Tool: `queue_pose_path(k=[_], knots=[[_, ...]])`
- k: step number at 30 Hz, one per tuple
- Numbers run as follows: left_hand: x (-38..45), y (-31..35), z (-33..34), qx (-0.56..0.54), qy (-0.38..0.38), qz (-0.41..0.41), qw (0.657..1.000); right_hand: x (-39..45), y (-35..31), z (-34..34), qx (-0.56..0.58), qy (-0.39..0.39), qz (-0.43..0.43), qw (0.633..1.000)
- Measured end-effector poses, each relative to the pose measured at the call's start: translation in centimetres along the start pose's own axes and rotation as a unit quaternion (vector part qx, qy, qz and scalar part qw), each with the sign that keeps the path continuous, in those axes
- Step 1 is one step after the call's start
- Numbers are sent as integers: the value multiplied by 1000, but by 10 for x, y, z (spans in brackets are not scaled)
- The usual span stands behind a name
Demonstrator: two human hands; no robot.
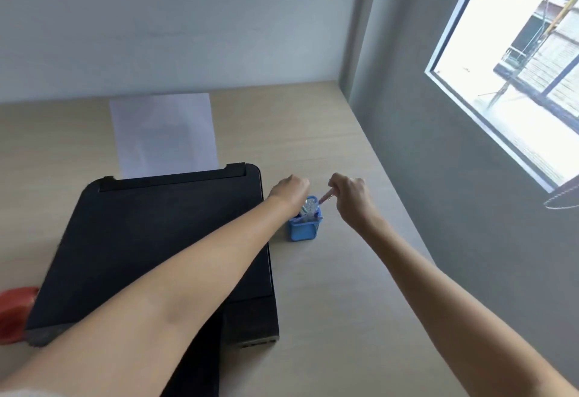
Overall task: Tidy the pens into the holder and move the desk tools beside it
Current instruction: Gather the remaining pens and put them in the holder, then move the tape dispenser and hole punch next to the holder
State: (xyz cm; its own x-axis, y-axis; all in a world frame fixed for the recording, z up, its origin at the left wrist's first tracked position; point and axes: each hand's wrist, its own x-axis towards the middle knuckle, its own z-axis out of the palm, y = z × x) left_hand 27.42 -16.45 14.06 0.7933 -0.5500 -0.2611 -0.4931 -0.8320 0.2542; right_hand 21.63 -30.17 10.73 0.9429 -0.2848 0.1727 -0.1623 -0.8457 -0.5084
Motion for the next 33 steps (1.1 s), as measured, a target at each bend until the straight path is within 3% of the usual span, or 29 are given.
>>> queue_pose_path(k=[6, 11, 19, 22, 26, 33], knots=[[29, 5, 31, 65, -48, 5, 997, 16, 15, 37, -13, -83, 21, 996], [34, -3, 49, 107, -35, 21, 993, 14, 22, 49, -28, -116, 5, 993], [14, -9, 35, 86, -5, 25, 996, 7, 20, 41, -7, -91, 3, 996], [-34, -37, 1, 36, 76, -5, 996, -9, -32, 19, -2, -68, -5, 998], [-51, -41, -21, -35, 98, -1, 995, -1, -31, 5, 11, -12, 14, 1000], [-196, -128, -57, -209, 228, -52, 950, -25, -162, -8, 79, 26, -116, 990]])
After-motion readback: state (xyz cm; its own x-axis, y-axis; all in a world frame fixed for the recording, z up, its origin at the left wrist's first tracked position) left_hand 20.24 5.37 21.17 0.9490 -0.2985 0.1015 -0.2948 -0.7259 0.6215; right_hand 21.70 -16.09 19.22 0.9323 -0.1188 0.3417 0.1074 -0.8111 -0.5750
